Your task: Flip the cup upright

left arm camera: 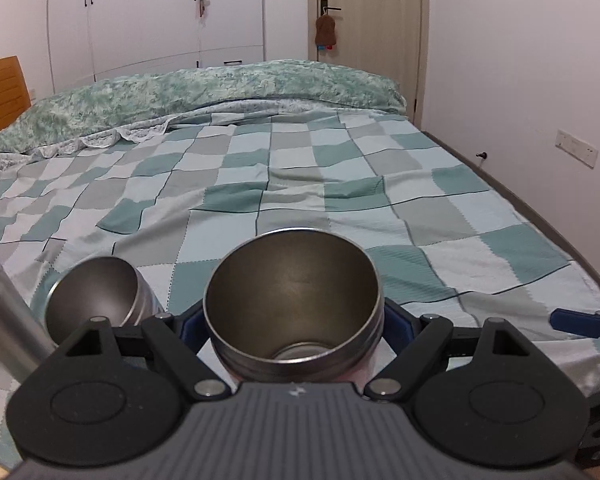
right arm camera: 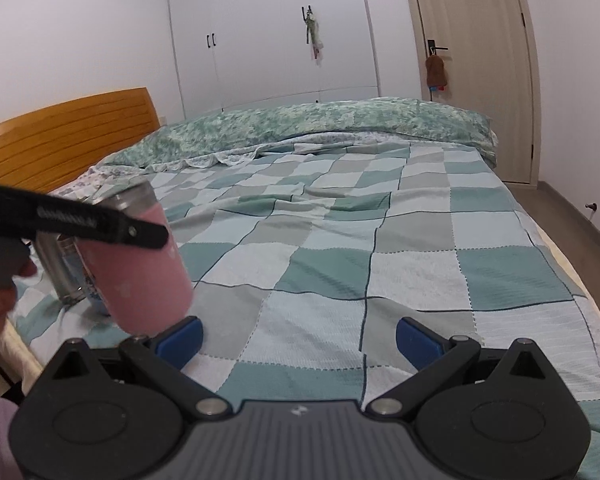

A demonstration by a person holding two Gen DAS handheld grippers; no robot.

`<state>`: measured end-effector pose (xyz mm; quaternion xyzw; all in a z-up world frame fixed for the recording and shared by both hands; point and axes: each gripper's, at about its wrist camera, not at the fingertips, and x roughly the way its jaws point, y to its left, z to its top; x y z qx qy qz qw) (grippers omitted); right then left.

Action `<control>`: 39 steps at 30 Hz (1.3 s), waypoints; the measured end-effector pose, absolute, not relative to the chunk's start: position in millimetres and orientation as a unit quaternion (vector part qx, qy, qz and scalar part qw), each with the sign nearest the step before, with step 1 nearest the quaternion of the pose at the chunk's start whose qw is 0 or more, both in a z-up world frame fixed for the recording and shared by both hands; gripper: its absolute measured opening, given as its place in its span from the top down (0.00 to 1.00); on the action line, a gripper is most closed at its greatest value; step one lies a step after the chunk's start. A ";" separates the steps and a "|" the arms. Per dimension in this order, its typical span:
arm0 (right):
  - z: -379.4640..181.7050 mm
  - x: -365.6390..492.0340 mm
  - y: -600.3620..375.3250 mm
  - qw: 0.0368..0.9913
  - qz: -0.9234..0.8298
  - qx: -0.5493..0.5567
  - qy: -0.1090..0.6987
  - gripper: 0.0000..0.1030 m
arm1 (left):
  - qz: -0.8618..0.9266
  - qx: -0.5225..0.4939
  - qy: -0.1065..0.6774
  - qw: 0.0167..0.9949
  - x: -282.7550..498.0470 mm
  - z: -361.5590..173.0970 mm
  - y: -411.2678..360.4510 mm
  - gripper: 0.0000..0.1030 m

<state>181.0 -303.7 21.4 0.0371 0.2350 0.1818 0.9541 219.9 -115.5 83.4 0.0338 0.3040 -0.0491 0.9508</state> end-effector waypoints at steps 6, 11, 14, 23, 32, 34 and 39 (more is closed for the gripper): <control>15.3 190.2 -295.5 0.955 0.175 0.036 0.236 0.00 | -0.033 0.038 0.304 0.951 230.6 59.2 -112.9 0.16; 11.1 194.2 -292.3 0.955 0.172 0.034 0.239 0.00 | -0.039 0.045 0.284 0.957 227.7 53.3 -112.7 0.16; 12.0 193.7 -290.3 0.956 0.167 0.032 0.239 0.00 | -0.046 0.063 0.279 0.957 224.3 55.9 -117.9 0.00; 26.9 167.0 -285.4 0.964 0.165 0.030 0.209 0.00 | -0.057 0.016 0.166 0.984 168.5 94.0 -95.4 0.00; 26.6 99.2 -273.7 0.979 0.146 0.029 0.142 0.00 | -0.075 0.008 0.065 0.995 79.2 100.8 -40.2 0.00; 21.7 85.2 -270.7 0.981 0.139 0.026 0.134 0.00 | -0.068 0.003 0.069 0.995 64.7 91.6 -25.8 0.00; 7.3 51.1 -264.2 0.987 0.124 0.013 0.104 0.00 | -0.043 -0.003 0.078 0.996 34.5 60.9 1.8 0.00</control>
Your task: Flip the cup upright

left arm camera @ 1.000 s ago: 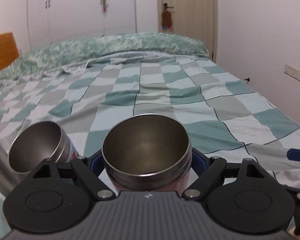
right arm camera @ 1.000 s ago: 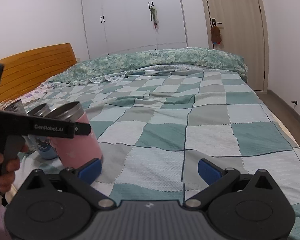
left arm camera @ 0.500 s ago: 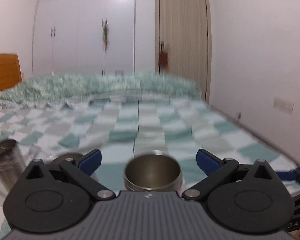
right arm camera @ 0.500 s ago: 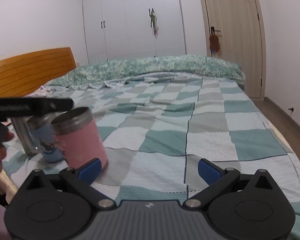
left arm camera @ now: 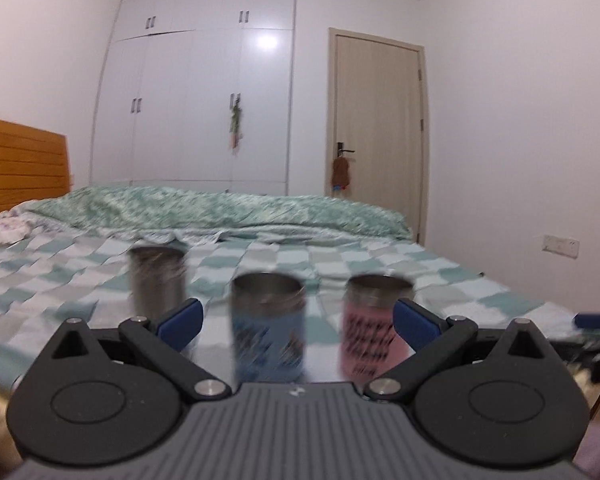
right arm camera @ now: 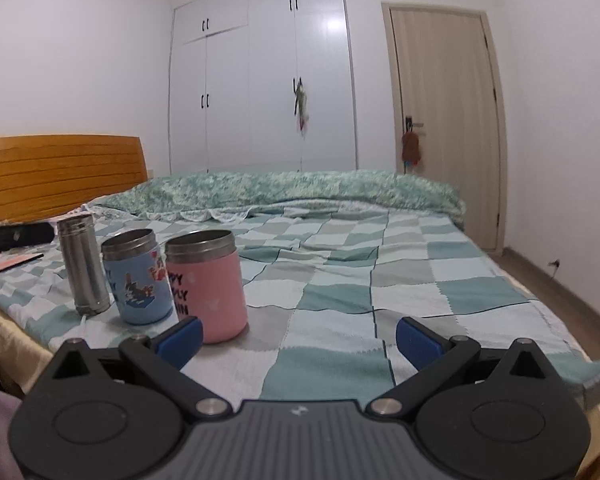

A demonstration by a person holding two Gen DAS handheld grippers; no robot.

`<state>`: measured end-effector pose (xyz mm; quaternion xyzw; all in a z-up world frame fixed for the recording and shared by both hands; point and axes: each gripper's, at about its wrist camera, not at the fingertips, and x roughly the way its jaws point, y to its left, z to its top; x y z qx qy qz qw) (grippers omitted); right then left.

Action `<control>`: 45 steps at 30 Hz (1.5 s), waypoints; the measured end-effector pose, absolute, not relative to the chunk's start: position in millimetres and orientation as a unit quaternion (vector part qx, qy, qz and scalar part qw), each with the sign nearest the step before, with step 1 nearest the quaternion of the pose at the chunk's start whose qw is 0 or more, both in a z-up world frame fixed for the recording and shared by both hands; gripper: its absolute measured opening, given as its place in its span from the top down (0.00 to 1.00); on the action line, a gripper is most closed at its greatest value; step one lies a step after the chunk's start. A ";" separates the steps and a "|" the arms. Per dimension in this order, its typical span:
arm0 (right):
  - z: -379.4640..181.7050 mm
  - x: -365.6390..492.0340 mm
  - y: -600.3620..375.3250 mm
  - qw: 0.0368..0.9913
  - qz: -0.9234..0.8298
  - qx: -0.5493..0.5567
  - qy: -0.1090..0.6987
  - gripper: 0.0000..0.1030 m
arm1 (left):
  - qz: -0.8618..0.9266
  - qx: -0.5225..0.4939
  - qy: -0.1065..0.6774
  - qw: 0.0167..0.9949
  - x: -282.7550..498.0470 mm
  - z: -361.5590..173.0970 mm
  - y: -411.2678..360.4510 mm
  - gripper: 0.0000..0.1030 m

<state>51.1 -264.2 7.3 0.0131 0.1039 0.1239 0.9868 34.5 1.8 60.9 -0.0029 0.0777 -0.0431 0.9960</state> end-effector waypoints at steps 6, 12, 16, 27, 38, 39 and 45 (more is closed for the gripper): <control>-11.7 21.4 -255.2 0.991 0.107 -0.019 0.079 0.00 | -0.006 -0.002 0.093 0.996 9.2 25.1 24.5 0.00; -26.0 10.7 -246.2 0.992 0.098 -0.037 0.070 0.00 | 0.023 -0.008 0.072 0.997 -9.0 8.3 36.0 0.00; -29.9 8.3 -244.7 0.993 0.093 -0.039 0.063 0.00 | 0.027 0.005 0.056 0.998 -15.6 6.3 32.6 0.00; -31.6 4.7 -246.7 0.994 0.088 -0.033 0.051 0.00 | 0.029 0.030 0.043 0.998 -16.2 1.8 25.1 0.00; -32.0 5.1 -247.5 0.994 0.089 -0.031 0.050 0.00 | 0.027 0.031 0.042 0.998 -16.5 1.1 25.5 0.00; -32.0 5.0 -247.5 0.994 0.089 -0.031 0.050 0.00 | 0.027 0.031 0.042 0.998 -16.4 1.1 25.4 0.00; -32.0 4.8 -247.5 0.994 0.089 -0.031 0.050 0.00 | 0.027 0.030 0.041 0.998 -16.8 0.8 24.4 0.00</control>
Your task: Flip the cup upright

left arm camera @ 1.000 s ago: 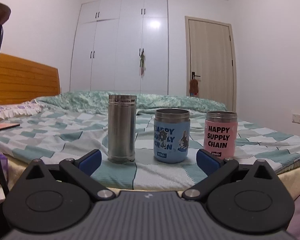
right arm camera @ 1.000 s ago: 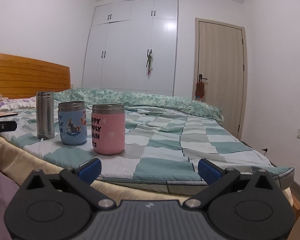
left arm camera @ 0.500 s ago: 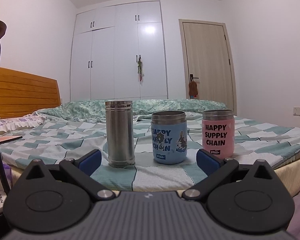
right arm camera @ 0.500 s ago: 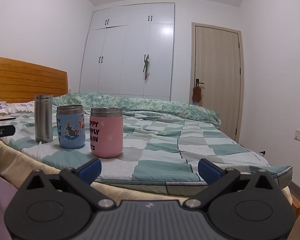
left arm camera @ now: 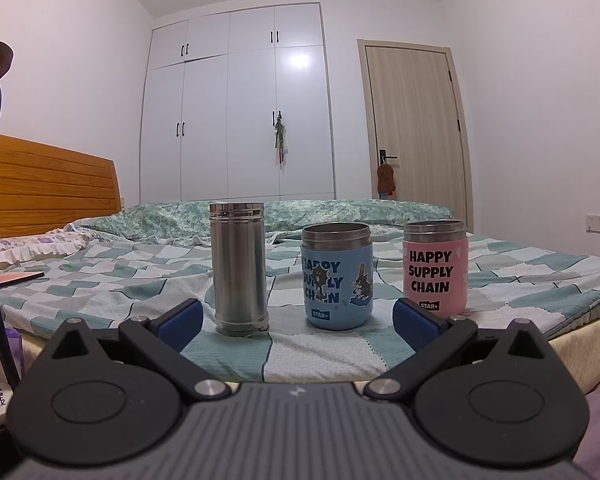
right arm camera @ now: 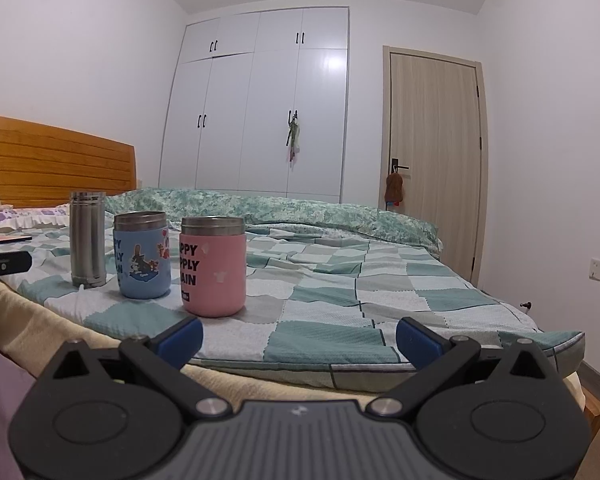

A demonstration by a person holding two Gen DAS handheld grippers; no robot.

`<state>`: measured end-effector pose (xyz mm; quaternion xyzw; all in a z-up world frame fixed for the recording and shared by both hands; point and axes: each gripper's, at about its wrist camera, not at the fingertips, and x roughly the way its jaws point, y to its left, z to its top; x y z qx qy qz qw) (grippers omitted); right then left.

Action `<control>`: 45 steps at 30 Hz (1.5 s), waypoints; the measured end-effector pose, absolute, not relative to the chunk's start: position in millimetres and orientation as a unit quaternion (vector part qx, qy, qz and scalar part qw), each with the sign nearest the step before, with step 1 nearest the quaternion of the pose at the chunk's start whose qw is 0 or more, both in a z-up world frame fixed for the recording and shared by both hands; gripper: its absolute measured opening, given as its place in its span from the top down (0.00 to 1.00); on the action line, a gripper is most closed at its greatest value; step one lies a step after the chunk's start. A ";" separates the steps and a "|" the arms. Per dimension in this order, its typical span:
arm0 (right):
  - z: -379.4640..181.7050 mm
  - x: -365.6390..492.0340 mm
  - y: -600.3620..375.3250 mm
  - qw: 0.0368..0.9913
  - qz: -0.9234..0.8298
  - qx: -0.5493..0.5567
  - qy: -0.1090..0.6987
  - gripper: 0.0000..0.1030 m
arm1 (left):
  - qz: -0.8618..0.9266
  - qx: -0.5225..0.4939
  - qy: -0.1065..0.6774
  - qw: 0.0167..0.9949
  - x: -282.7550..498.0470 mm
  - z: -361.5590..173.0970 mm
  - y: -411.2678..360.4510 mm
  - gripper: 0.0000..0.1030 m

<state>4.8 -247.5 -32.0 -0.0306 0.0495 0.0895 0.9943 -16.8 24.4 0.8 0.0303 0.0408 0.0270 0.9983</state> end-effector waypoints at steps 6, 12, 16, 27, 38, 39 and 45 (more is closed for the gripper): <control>-32.0 4.9 -247.5 0.994 0.089 -0.031 0.049 0.00 | 0.026 0.030 0.039 0.998 -18.1 0.7 24.8 0.00; -32.1 5.0 -247.5 0.994 0.089 -0.031 0.049 0.00 | 0.026 0.030 0.038 0.998 -18.4 0.7 25.3 0.00; -32.2 5.2 -247.5 0.994 0.089 -0.031 0.049 0.00 | 0.025 0.030 0.038 0.999 -18.8 0.7 25.0 0.00; -32.4 4.7 -247.2 0.994 0.089 -0.032 0.049 0.00 | 0.026 0.029 0.038 0.999 -18.5 0.6 25.1 0.00; -32.2 5.2 -247.5 0.994 0.089 -0.032 0.049 0.00 | 0.025 0.030 0.036 0.999 -19.1 0.8 25.2 0.00; -32.2 5.1 -247.4 0.994 0.089 -0.032 0.049 0.00 | 0.024 0.030 0.036 0.999 -19.3 1.0 25.3 0.00; -32.3 5.2 -247.3 0.994 0.090 -0.033 0.049 0.00 | 0.025 0.027 0.034 0.999 -19.6 1.6 25.3 0.00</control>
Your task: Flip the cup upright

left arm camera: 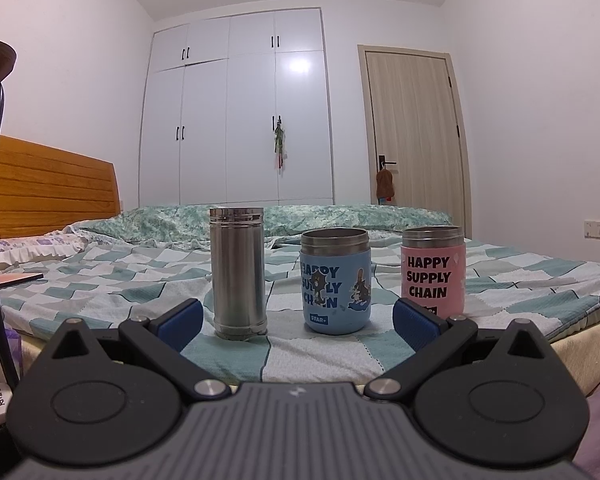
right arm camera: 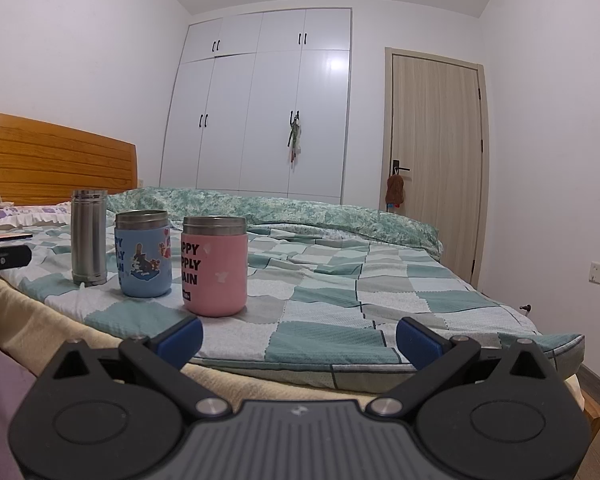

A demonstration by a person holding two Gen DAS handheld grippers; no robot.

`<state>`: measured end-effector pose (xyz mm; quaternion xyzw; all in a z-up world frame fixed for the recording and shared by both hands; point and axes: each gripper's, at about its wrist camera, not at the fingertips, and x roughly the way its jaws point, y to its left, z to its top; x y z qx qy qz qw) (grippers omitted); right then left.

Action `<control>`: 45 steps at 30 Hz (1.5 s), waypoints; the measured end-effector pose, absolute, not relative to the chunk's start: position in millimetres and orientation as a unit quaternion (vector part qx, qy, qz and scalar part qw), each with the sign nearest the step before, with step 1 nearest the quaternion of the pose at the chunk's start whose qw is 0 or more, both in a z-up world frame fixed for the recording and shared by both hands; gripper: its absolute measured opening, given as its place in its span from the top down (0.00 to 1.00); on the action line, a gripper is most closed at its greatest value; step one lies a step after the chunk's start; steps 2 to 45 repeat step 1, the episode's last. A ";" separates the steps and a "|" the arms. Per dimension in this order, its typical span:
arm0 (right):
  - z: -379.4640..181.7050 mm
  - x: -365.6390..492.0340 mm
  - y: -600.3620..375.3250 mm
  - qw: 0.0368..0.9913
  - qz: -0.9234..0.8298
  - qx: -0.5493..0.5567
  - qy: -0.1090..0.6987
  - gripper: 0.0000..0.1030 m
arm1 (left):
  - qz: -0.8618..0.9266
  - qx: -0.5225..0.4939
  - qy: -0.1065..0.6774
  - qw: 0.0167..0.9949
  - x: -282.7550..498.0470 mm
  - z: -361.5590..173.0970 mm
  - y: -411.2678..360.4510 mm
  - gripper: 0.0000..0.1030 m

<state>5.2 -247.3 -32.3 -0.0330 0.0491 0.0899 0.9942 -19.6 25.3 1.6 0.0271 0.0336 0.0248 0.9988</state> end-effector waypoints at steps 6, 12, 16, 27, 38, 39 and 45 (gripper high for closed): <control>-32.3 5.7 -247.6 0.994 0.090 -0.033 0.049 0.00 | 0.025 0.027 0.034 0.999 -19.4 1.5 26.0 0.00; -32.3 5.7 -247.6 0.994 0.090 -0.033 0.049 0.00 | 0.025 0.027 0.034 0.999 -19.4 1.5 26.0 0.00; -32.3 5.7 -247.6 0.994 0.090 -0.033 0.049 0.00 | 0.025 0.027 0.034 0.999 -19.4 1.5 26.0 0.00; -32.3 5.7 -247.6 0.994 0.090 -0.033 0.049 0.00 | 0.025 0.027 0.034 0.999 -19.4 1.5 26.0 0.00; -32.3 5.7 -247.6 0.994 0.090 -0.033 0.049 0.00 | 0.025 0.027 0.034 0.999 -19.4 1.5 26.0 0.00; -32.3 5.7 -247.6 0.994 0.090 -0.033 0.049 0.00 | 0.025 0.027 0.034 0.999 -19.4 1.5 26.0 0.00; -32.3 5.7 -247.6 0.994 0.090 -0.033 0.049 0.00 | 0.025 0.027 0.034 0.999 -19.4 1.5 26.0 0.00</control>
